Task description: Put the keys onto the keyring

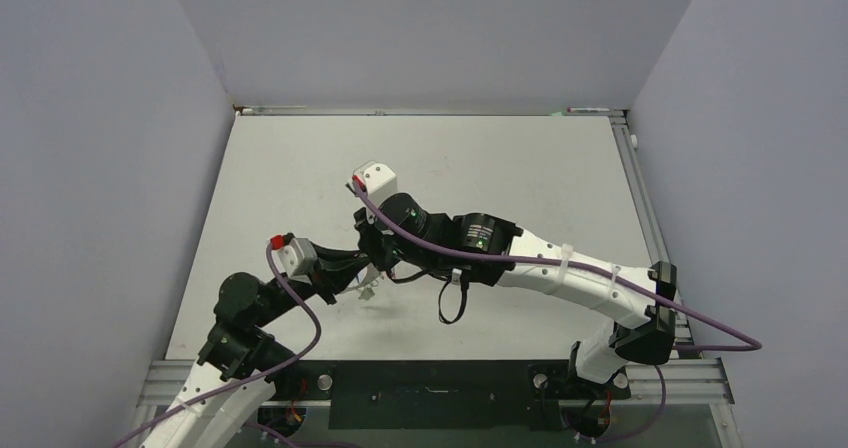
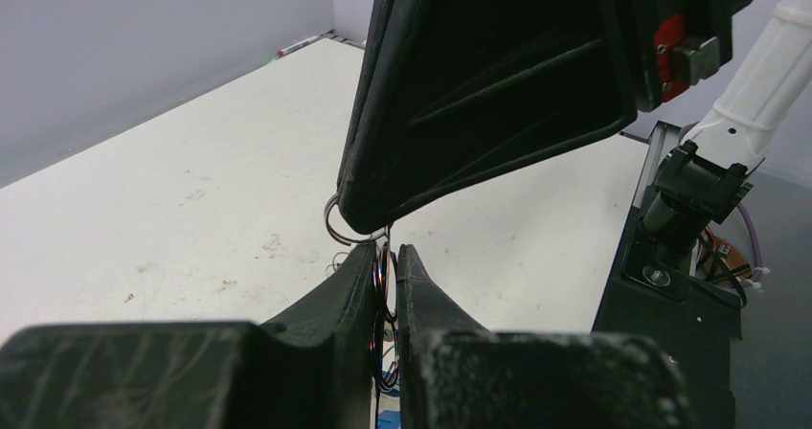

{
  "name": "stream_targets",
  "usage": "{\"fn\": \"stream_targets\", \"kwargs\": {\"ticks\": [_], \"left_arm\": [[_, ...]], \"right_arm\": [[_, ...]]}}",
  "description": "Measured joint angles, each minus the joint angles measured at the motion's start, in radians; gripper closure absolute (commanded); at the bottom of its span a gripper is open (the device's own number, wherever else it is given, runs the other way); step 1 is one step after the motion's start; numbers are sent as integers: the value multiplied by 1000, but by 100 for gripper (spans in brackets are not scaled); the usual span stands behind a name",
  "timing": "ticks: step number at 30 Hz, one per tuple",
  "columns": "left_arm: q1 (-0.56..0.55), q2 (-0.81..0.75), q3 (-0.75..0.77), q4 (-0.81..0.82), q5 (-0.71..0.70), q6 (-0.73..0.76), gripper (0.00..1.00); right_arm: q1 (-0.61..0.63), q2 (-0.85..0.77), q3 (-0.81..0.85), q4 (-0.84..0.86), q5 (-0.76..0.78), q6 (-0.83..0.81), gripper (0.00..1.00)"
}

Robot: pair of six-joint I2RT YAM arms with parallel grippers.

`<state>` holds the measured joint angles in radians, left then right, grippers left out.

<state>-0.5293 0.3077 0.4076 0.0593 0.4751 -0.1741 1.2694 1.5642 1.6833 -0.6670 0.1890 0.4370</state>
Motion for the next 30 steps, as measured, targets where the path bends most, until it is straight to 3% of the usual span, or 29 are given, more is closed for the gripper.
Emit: {"fn": "stream_targets", "kwargs": {"ticks": [30], "left_arm": [[-3,-32,-26,-26,27,29,100]], "right_arm": [[-6,58,115,-185,-60,48,95]]}}
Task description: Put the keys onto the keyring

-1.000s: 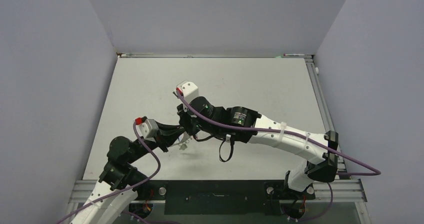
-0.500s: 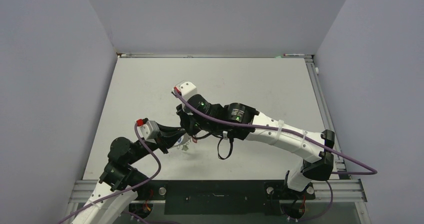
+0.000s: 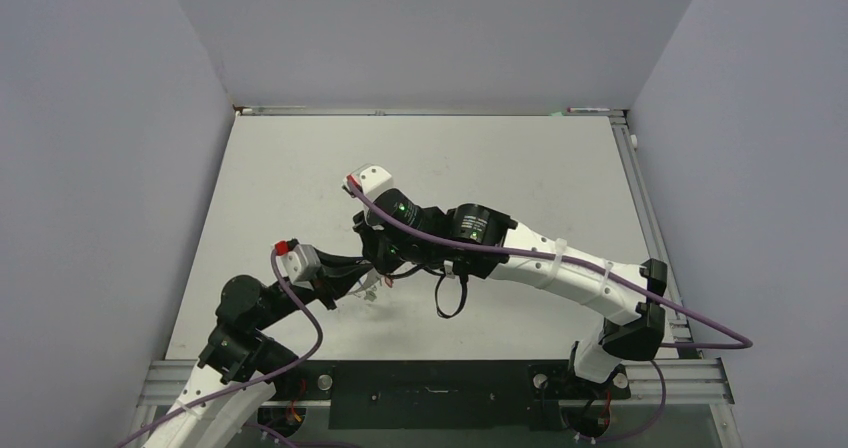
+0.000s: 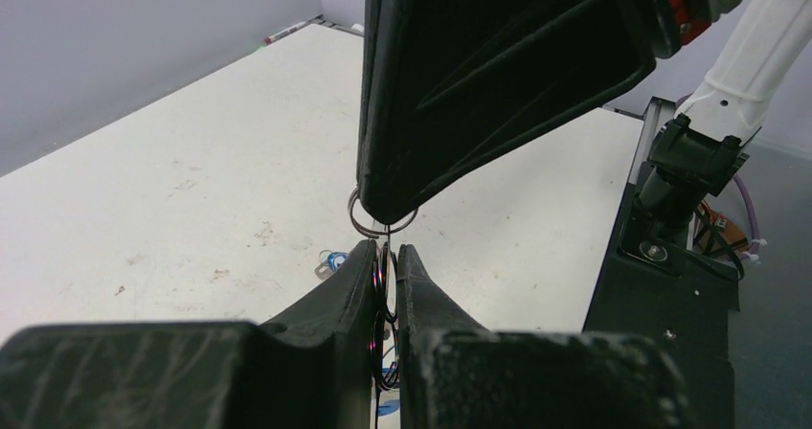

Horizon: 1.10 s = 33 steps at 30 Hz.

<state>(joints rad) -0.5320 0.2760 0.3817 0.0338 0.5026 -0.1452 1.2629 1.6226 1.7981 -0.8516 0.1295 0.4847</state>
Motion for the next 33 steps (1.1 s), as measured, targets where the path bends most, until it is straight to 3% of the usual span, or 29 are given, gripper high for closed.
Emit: {"fn": "stream_targets", "kwargs": {"ticks": [33], "left_arm": [[-23,6,-18,-76,22,45,100]], "right_arm": [[-19,82,73,-156,-52,-1,95]]}}
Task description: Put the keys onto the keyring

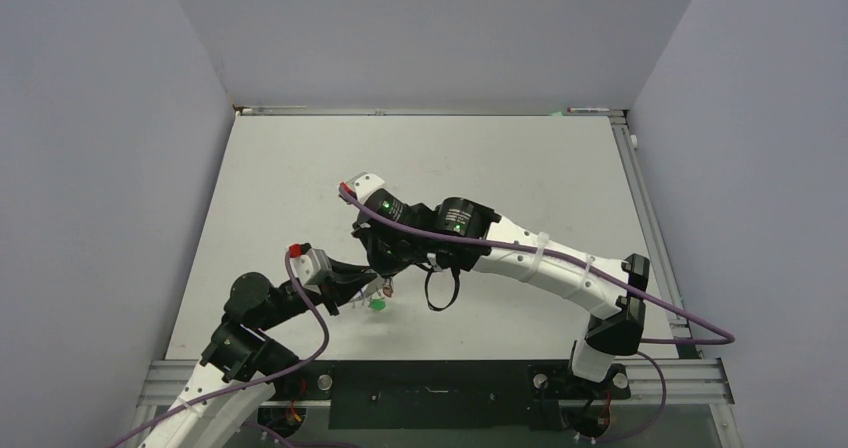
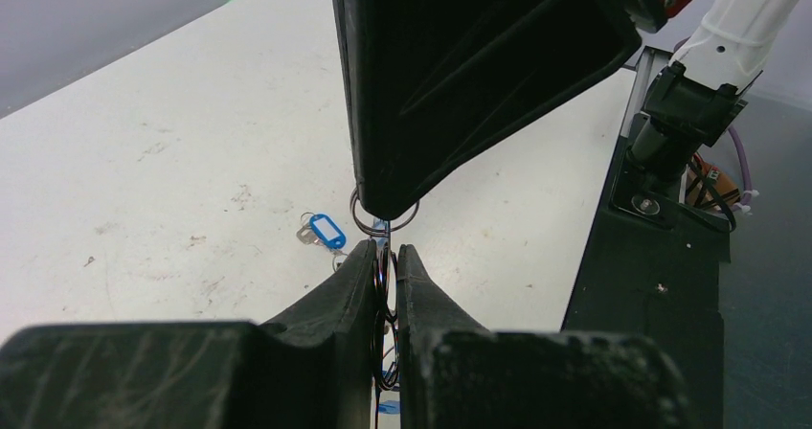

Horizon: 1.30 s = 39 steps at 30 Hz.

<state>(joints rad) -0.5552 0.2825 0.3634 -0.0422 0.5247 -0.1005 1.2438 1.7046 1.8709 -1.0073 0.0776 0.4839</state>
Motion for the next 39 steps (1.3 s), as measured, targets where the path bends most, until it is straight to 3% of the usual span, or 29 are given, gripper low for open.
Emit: {"fn": "stream_targets", "kwargs": {"ticks": [17,18,22,24,31,39], "left_arm": [[-7,2,0,-48,-16,36,100],[-8,2,0,-50,-19,39,98],[-11,1,0,-50,-27,53,67],[-11,-4,0,-26,-42,62,58],[-11,-24,0,24,-52,80,54],[-19,28,0,61,4,88,40]], "right_arm": [[-7,52,45,-65,2,-21,95],[-7,58,55,-72,0,-23,95],[-14,62,63,-79,-8,-29,95],[-17,63,62,-100,-20,-34,95],[-21,64,60,-138,-52,-50,95],[-21,89,63,-162,-68,-53,95]]}}
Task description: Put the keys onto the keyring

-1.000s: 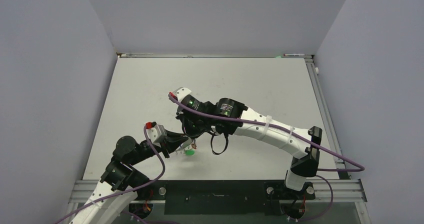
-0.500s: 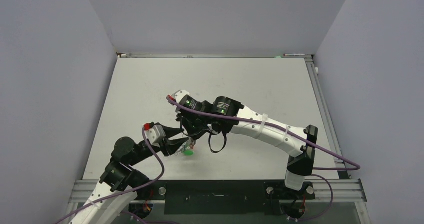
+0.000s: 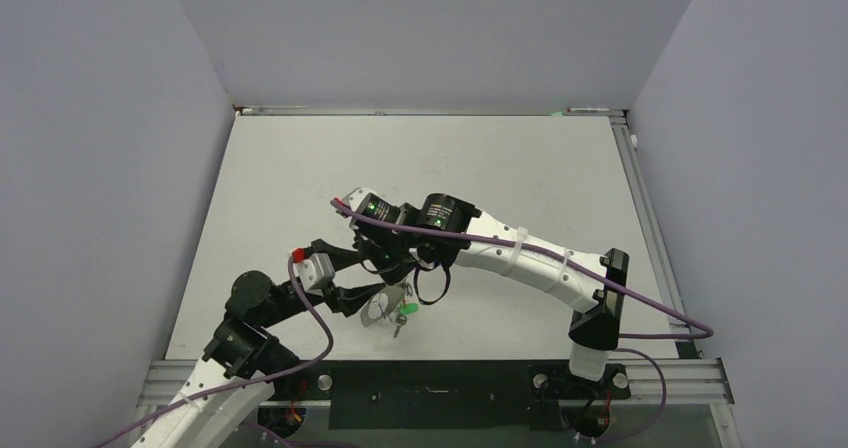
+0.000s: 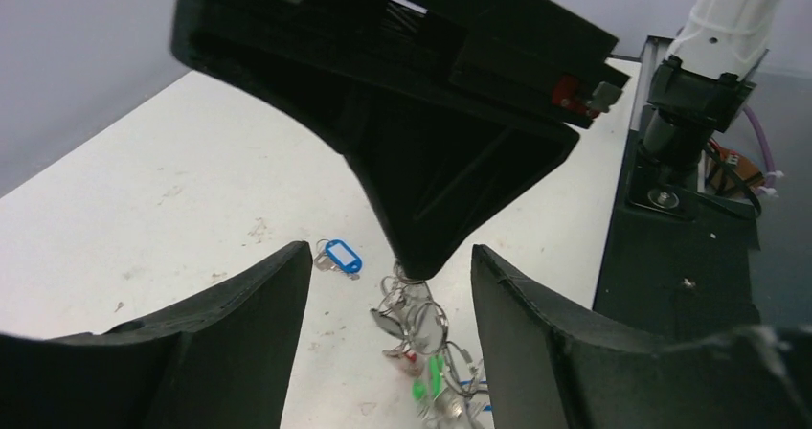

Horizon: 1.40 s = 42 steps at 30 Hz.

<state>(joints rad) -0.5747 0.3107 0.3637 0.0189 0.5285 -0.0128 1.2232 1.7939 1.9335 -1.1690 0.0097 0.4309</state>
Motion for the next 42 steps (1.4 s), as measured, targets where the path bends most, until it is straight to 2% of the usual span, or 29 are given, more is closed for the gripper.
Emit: {"fn": "stream_targets", "kwargs": {"ticks": [6,16,21,25,35,38,40,42], "left_arm": [[-37,24,0,8,35,6,36],[-86,57,0,6,36,71,46],[-99,95,0,4,7,104,47],[-99,119,0,3,-28,129,54],[-101,140,7,-1,-49,169,79],[-102,134,7,-6,-51,179,87],[-103,130,7,-13,-51,183,97],[-105,126,7,-15,-51,187,100]], "right_arm": [[0,0,3,2,0,0,95],[0,0,10,5,0,5,95],[0,-7,5,19,0,12,95],[0,-34,-21,45,-9,23,95],[-2,-57,-45,91,-29,27,95],[-6,-58,-50,104,-33,27,95],[-5,-64,-54,106,-40,27,95],[-5,-73,-60,106,-46,27,95]]}}
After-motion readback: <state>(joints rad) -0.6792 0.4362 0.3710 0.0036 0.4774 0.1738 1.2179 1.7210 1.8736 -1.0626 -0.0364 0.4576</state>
